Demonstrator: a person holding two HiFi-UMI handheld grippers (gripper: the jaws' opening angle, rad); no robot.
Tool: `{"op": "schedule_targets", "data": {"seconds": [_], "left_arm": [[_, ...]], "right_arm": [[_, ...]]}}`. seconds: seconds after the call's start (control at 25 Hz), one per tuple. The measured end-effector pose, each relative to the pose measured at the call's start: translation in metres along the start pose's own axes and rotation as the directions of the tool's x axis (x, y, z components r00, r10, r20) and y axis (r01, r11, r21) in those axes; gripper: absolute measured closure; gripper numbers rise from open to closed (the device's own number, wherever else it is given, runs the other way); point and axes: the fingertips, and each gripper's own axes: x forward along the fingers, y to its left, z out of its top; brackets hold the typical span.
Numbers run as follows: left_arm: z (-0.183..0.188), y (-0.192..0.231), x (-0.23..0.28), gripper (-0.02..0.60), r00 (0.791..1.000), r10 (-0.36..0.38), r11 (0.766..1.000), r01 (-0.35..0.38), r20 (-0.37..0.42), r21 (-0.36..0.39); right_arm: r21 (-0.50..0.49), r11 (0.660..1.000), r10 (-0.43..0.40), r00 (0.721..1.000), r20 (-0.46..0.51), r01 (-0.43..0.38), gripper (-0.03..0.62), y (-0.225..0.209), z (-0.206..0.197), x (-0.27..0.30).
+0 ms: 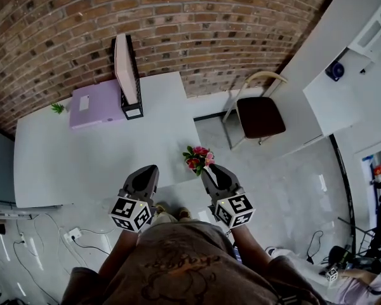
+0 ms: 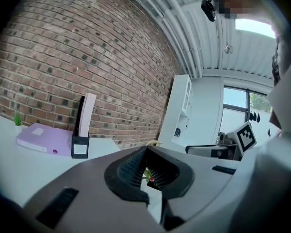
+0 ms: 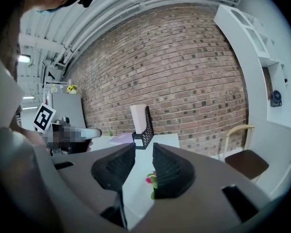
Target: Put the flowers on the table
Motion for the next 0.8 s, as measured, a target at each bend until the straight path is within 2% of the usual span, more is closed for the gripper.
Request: {"op": "schedule_targets", "data": {"seconds": [0.12,0.24,0.8], "left_arm": [[0.001,0.006,-0.003,0.56,1.0,0.01,1.0,-0.011,0.007,0.003],[0.003,0.013,-0.006,0.56,1.0,0.024,1.0,-0.024,0.016,0.004],[0.01,0.053,-0.012,0.56,0.989,0.134,0.99,-0.136,0.063,0.026]], "right_arm": [[-0.043,0.999,0.004,1.0,0.023,-0.003,0.546,0.009,0.007,0.007],[-0.06,0.998,-0.001,0.998,0.055,0.005,0.589,0.014,0.013,0.012],[-0.128,0.992,0.016,0.993,0.118,-0.001,0.591,0.02,0.031,0.037]]}}
